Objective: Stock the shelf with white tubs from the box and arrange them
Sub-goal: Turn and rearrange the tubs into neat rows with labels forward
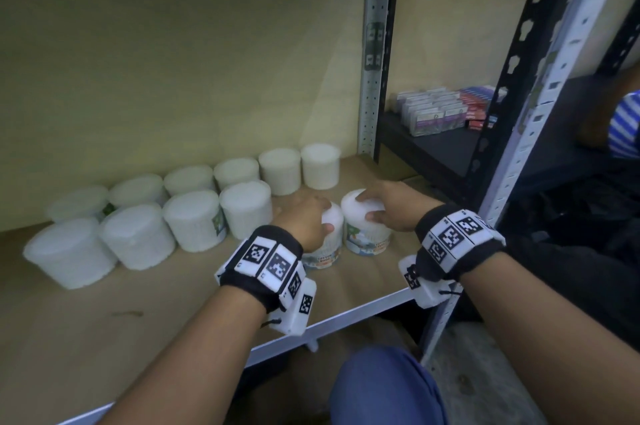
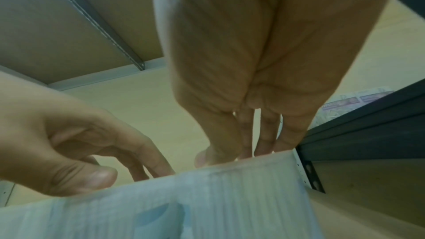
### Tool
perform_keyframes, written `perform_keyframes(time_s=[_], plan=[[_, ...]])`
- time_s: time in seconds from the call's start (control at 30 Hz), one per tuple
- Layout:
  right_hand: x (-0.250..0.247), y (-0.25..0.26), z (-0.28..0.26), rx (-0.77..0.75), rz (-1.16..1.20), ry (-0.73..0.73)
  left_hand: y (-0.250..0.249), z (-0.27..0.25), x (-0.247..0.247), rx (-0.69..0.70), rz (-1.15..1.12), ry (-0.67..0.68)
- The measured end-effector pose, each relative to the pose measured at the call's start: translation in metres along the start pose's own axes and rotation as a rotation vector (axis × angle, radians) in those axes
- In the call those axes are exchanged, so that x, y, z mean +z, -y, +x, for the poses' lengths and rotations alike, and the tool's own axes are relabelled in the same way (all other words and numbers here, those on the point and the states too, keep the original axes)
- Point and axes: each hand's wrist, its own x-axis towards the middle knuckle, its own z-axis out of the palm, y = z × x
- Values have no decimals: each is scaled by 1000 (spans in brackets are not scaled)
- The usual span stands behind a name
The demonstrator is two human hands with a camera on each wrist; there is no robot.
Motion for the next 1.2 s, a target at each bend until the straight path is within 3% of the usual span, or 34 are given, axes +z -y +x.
perform_keyframes(time_s=[0.53, 1.2], plan=[[6, -10, -50, 0, -19, -10, -29, -45, 11, 13, 16, 26], [-6, -2, -51, 32, -7, 21, -26, -45, 9, 10, -47, -1]])
